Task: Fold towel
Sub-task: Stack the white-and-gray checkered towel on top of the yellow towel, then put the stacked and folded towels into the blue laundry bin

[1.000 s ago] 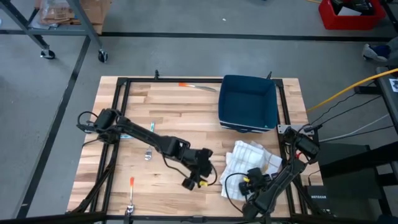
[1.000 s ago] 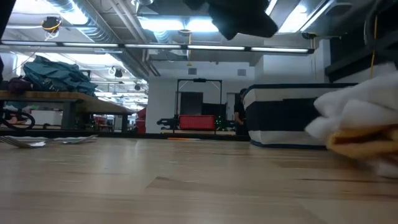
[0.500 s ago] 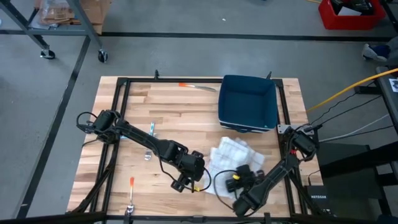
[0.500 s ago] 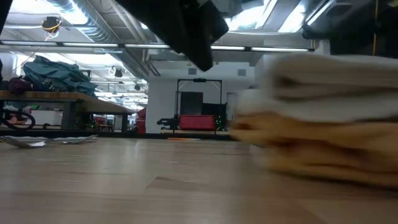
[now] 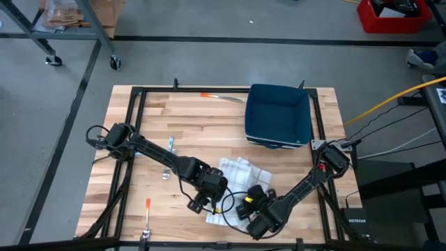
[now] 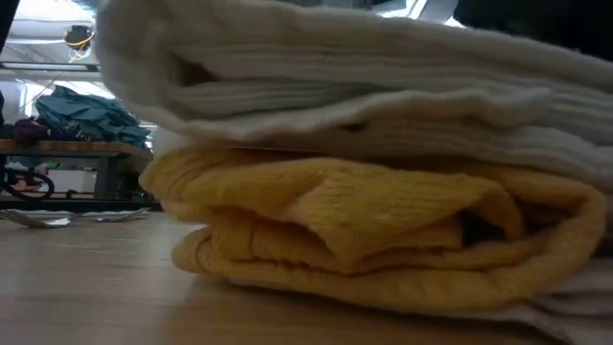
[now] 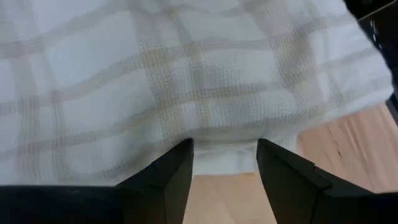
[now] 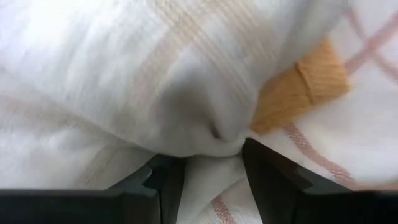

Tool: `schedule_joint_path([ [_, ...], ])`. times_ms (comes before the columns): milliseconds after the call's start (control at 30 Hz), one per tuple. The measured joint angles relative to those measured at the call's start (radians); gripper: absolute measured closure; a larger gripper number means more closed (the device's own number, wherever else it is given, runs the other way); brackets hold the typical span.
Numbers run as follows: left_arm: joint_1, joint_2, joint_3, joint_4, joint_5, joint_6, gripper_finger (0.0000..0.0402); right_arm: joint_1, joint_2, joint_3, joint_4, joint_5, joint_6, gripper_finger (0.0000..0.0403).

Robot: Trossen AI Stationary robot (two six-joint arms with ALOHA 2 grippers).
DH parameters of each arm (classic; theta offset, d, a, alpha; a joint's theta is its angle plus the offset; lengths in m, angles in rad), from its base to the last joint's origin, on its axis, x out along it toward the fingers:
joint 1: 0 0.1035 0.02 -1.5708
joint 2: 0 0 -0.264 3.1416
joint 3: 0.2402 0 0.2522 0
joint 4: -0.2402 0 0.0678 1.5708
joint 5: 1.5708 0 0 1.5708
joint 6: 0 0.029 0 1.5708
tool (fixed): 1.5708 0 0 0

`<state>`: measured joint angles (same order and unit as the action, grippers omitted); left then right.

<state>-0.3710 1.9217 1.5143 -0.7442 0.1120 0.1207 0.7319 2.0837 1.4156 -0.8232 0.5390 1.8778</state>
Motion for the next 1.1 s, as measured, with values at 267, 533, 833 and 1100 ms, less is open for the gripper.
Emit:
schedule_joint_path([
  [267,0.018,0.0,0.0,-0.117,-0.012,-0.003,0.0231,0.025,0.0,0.23,-0.436,-0.024,0.001,0.0238],
  [533,0.063,0.0,0.0,-0.36,-0.014,-0.021,0.0231,0.04,-0.003,0.426,-0.742,-0.206,0.03,0.0238],
  [833,0.102,-0.001,-0.03,-0.531,-0.014,0.064,0.0231,0.048,-0.003,0.438,-0.685,-0.387,0.026,0.0238],
  [1100,0.127,-0.077,-0.032,-0.473,-0.013,0.059,0.0231,0.055,-0.005,0.499,-0.651,-0.131,0.026,0.0238],
])
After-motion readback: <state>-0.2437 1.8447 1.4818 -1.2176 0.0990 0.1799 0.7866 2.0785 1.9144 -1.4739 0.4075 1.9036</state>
